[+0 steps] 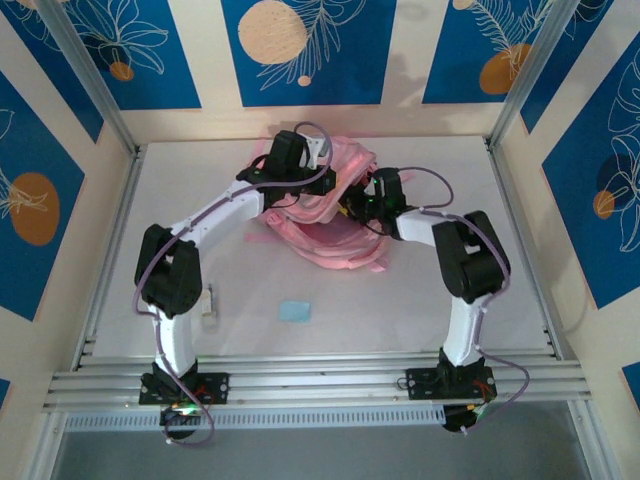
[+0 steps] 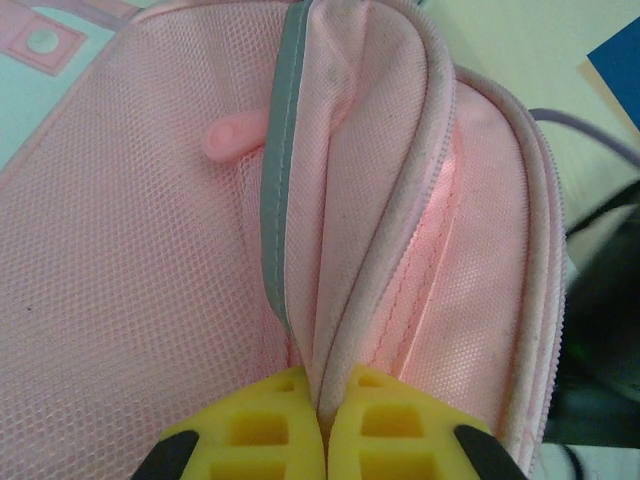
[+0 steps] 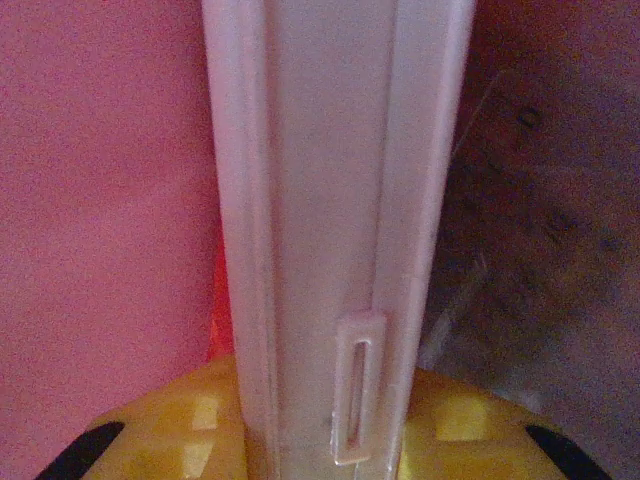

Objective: Pack the student bag

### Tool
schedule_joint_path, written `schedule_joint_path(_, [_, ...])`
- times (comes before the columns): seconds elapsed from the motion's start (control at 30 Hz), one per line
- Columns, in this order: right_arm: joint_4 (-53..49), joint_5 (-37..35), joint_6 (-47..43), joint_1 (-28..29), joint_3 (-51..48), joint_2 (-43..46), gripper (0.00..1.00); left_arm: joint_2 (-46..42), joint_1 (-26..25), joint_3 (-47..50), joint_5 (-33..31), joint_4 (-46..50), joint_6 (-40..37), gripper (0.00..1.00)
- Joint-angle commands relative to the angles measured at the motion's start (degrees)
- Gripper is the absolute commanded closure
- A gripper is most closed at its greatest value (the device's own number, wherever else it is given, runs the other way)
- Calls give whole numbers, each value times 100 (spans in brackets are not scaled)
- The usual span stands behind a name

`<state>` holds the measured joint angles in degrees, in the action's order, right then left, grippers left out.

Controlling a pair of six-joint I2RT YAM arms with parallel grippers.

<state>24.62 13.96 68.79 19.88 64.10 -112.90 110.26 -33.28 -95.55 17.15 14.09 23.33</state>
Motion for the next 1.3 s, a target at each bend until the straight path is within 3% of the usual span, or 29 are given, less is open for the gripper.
schedule_joint_path(0.0, [914, 207, 593, 69, 241, -222, 90, -452, -37, -19, 148, -780, 103, 100])
schedule_joint_path(0.17, [529, 65, 411, -12, -304, 378, 62, -396, 23, 118, -27, -829, 52, 100])
schedule_joint_path(0.37, [-1384, -309, -450, -192, -849, 1815, 34, -257, 52, 222, -14, -980, 104, 100])
schedule_joint_path(0.67, [-3777, -839, -1712, -351, -1044, 3172, 28, -105, 51, 260, 145, -994, 233, 100])
schedule_joint_path(0.7, [-3969, -1004, -1829, -329, -1077, 3277, 28, -116, 54, 281, 148, -958, 211, 95])
schedule_joint_path(0.83, [-4290, -1369, -2005, -308, -1316, 3509, 25, -457, 151, 530, -230, -662, -130, 56])
schedule_joint_path(0.9, [-4293, -1371, -2002, -297, -1415, 3529, 25, -722, 316, 871, -260, -782, -100, 45])
schedule_joint_path(1.03, [-4116, -1267, -1963, -218, -1563, 3425, 25, -1183, 795, 1559, -267, -922, 56, 38])
schedule_joint_path(1.27, [-3889, -1263, -1847, 28, -1505, 3007, 25, -1493, 1520, 2897, -345, -1707, 696, 35])
